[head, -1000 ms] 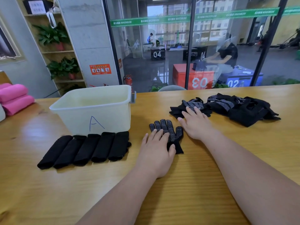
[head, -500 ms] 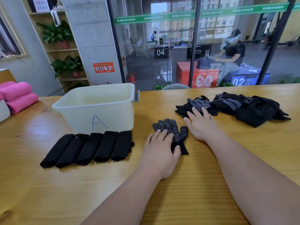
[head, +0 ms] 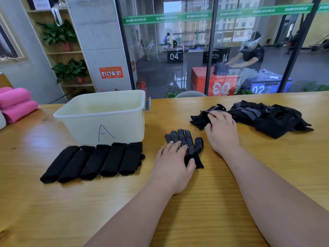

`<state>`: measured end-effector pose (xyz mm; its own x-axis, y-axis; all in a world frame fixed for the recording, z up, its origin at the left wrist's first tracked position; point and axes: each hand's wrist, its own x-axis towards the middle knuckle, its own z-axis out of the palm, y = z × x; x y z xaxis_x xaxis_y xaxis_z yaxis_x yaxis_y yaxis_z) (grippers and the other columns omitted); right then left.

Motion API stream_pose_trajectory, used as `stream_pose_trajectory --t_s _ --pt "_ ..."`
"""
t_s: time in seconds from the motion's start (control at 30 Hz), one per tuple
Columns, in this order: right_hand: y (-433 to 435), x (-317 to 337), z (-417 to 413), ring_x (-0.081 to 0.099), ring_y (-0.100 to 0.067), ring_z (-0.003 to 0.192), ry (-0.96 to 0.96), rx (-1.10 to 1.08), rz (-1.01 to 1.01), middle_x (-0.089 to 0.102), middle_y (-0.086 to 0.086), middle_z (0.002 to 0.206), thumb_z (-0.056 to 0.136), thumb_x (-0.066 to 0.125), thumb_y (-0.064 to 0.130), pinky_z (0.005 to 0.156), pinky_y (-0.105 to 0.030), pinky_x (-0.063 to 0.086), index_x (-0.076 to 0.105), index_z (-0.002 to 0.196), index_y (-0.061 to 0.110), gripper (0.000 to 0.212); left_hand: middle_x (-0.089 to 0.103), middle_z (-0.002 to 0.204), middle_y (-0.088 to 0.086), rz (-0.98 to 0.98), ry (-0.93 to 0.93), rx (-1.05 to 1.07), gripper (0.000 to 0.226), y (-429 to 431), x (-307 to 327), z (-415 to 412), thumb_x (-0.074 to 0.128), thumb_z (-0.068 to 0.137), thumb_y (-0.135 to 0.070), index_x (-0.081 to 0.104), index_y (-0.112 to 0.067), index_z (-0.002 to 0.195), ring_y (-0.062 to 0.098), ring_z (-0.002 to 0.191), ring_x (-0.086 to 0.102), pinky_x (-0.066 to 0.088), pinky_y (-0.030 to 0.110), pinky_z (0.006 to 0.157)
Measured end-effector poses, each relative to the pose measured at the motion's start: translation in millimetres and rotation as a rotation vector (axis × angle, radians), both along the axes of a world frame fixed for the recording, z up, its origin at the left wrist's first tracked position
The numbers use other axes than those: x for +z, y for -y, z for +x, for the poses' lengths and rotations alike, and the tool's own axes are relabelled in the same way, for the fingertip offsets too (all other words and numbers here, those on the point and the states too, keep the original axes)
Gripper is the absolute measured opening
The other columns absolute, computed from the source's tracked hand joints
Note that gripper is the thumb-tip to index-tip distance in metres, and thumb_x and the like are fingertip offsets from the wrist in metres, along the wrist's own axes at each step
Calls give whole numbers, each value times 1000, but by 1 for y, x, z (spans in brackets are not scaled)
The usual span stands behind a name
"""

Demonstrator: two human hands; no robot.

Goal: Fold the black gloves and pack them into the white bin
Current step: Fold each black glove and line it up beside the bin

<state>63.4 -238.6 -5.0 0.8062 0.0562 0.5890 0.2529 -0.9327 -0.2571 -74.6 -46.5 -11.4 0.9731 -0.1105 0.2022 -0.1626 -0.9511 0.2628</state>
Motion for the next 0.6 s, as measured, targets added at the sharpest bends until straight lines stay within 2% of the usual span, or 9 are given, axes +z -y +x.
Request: stream_pose_trajectory --t_s 0.13,0.23,0.3,0.37,0.47,0.53,0.6 --pt "9 12 -18 54 -20 119 89 -17 127 73 8 115 94 69 24 95 -41 49 78 111 26 19 22 175 -6 -10 -9 2 65 0 1 0 31 107 -58 31 -30 166 14 163 8 6 44 133" --pt "13 17 -33 63 -16 101 22 3 256 65 13 93 88 81 21 83 -34 53 76 100 30 15 22 175 -6 -15 -6 4 65 0 1 -1 31 107 -58 31 -30 165 14 163 8 6 44 133" --pt "15 18 -42 61 -12 96 -25 62 229 62 17 92 88 80 19 80 -32 52 70 110 32 28 22 175 -6 -16 -7 4 65 0 2 -1 31 107 -58 31 -30 165 15 163 8 6 44 133" --pt "15 19 -51 56 -13 97 -62 131 113 60 14 96 91 72 18 79 -36 53 67 122 35 36 23 174 -6 -18 -6 5 65 0 1 -1 31 107 -58 32 -30 165 15 163 9 6 44 133" --pt "20 31 -61 53 -15 97 -78 151 17 57 11 94 95 69 24 79 -37 52 76 110 37 21 25 174 -5 -17 5 3 64 0 1 -1 31 107 -58 33 -29 165 16 163 10 7 45 133" --pt "22 46 -66 58 -13 91 -85 177 84 61 14 89 93 74 30 81 -36 52 78 101 39 13 26 174 -4 -14 9 4 64 1 2 -1 31 107 -57 34 -28 164 17 162 12 8 45 133" --pt "25 67 -70 63 -5 87 -110 198 257 69 16 89 91 79 32 84 -31 52 79 98 36 7 27 173 -4 -14 14 5 64 1 2 -2 32 107 -58 35 -28 164 17 162 13 7 45 133"
